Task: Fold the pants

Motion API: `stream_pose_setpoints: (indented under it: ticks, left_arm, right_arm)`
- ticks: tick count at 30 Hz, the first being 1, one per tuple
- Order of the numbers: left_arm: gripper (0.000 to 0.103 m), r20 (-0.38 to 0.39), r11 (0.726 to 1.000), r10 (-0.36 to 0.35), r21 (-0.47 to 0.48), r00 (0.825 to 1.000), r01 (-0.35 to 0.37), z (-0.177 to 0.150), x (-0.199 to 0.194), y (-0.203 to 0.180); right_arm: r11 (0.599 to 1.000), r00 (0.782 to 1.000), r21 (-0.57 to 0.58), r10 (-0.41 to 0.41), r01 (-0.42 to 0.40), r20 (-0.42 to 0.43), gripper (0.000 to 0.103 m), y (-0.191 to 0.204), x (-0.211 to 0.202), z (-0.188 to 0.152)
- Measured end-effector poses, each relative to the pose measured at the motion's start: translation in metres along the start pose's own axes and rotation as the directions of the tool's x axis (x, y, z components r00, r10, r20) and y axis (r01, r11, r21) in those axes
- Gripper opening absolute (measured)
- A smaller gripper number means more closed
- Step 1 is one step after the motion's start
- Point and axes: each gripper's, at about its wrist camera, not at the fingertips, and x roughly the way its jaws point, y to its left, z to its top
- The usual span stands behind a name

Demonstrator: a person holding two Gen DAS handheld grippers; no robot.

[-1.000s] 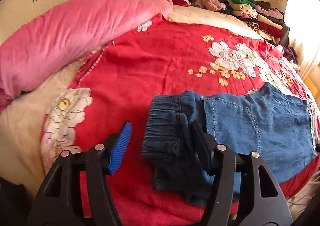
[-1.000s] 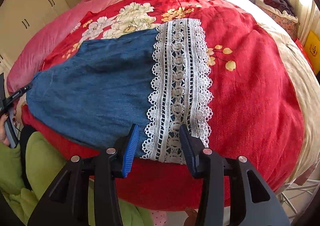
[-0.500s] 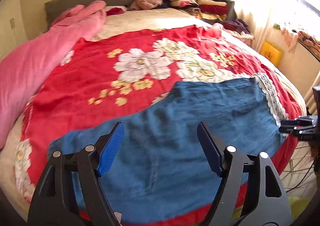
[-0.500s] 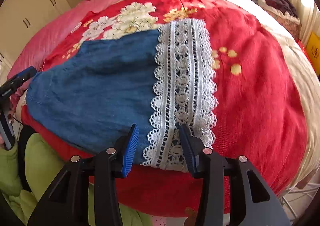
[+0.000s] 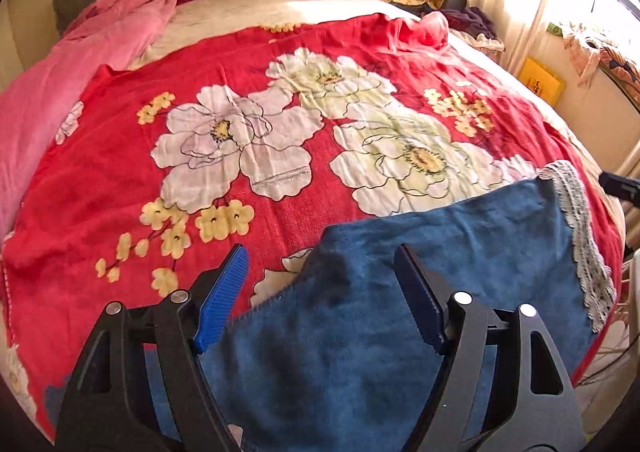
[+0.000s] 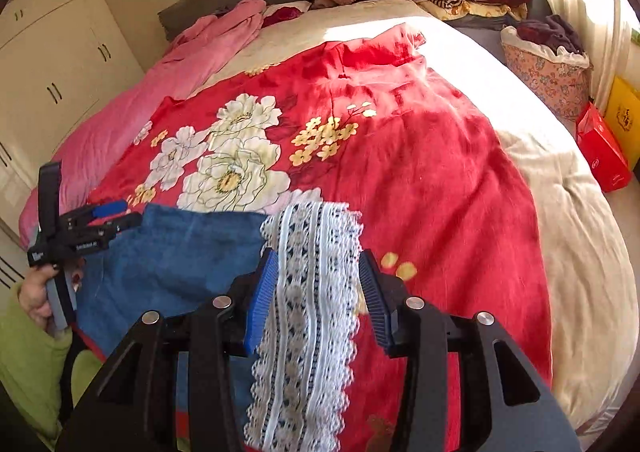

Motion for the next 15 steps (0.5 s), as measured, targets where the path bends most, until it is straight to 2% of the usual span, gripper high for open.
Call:
stream_pose_setpoints:
  ticks: [4,8,9,10,11,12,13,15]
  left_arm:
    - [0.068,-0.019,0.999,-0.021,-0.028,1.0,0.021,0.0,0.018,0.008]
    - [0.066,-0.039,0.996,-0.067,-0.055,0.997,0.064,-0.002,0.031,0.009]
    - [0.057,-0.037,0.995,-0.077,-0.065,0.996,0.075,-0.002,0.033,0.009]
    - [0.043,-0.036,0.993,-0.099,-0.075,0.994,0.096,-0.003,0.034,0.008]
    - [0.035,-0.036,0.99,-0.118,-0.083,0.992,0.115,-0.004,0.035,0.007]
    - [0.018,-0.04,0.986,-0.145,-0.086,0.989,0.141,-0.006,0.035,0.004]
    - [0.008,-0.043,0.984,-0.161,-0.088,0.986,0.157,-0.006,0.036,0.001]
    - [0.003,-0.046,0.984,-0.161,-0.085,0.986,0.157,-0.006,0.033,-0.002]
  right_arm:
    - [0.997,0.997,0.054,0.052,-0.049,-0.057,0.041,-0.016,0.038,0.019]
    - [0.994,0.99,0.085,0.076,-0.066,-0.118,0.042,-0.026,0.062,0.013]
    - [0.993,0.988,0.092,0.082,-0.07,-0.132,0.042,-0.028,0.065,0.009]
    - [0.993,0.987,0.089,0.089,-0.078,-0.134,0.042,-0.029,0.068,0.004]
    - [0.994,0.988,0.08,0.088,-0.078,-0.125,0.041,-0.029,0.068,0.001]
    - [0.995,0.991,0.067,0.081,-0.074,-0.109,0.036,-0.029,0.067,-0.002]
    - [0.994,0.991,0.063,0.093,-0.087,-0.098,0.025,-0.027,0.065,-0.004]
    - [0.994,0.992,0.044,0.103,-0.101,-0.072,0.017,-0.022,0.06,-0.005]
